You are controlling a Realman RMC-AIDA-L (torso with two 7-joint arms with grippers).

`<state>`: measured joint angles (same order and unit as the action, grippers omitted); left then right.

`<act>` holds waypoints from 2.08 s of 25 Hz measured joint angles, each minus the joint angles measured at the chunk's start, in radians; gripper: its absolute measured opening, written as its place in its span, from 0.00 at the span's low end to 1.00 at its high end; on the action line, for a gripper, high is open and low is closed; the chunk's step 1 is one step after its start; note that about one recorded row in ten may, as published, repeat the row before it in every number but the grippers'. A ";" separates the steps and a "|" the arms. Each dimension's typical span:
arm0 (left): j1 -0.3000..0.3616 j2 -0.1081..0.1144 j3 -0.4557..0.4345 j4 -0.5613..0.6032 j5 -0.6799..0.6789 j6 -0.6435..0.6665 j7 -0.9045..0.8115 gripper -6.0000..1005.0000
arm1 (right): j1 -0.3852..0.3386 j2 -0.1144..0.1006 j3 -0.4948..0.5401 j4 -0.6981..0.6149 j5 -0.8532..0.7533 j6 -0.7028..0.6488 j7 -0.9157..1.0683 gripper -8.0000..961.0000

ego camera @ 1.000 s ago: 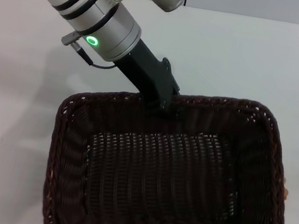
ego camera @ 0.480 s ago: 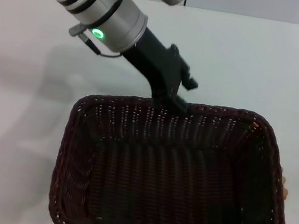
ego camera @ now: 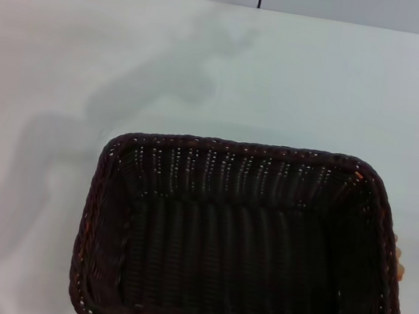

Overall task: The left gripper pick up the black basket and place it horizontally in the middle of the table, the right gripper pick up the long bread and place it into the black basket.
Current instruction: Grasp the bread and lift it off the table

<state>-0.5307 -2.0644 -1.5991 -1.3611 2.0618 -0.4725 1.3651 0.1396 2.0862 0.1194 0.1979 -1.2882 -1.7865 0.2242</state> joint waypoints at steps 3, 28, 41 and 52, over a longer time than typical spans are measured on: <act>0.097 0.002 0.195 0.009 0.023 0.494 -0.014 0.70 | 0.000 0.000 -0.040 0.002 0.000 0.000 -0.011 0.88; 0.160 0.002 0.185 0.924 0.532 1.611 -1.310 0.81 | 0.080 -0.001 -0.479 0.045 -0.014 0.242 -0.022 0.88; 0.092 0.002 0.192 0.993 0.535 1.612 -1.290 0.81 | 0.184 0.000 -0.482 0.083 -0.132 0.463 -0.021 0.88; 0.087 0.003 0.203 1.000 0.537 1.614 -1.286 0.81 | 0.236 0.000 -0.484 0.083 -0.132 0.592 -0.011 0.88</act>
<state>-0.4435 -2.0616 -1.3965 -0.3607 2.5986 1.1417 0.0792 0.3758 2.0862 -0.3648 0.2813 -1.4206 -1.1949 0.2134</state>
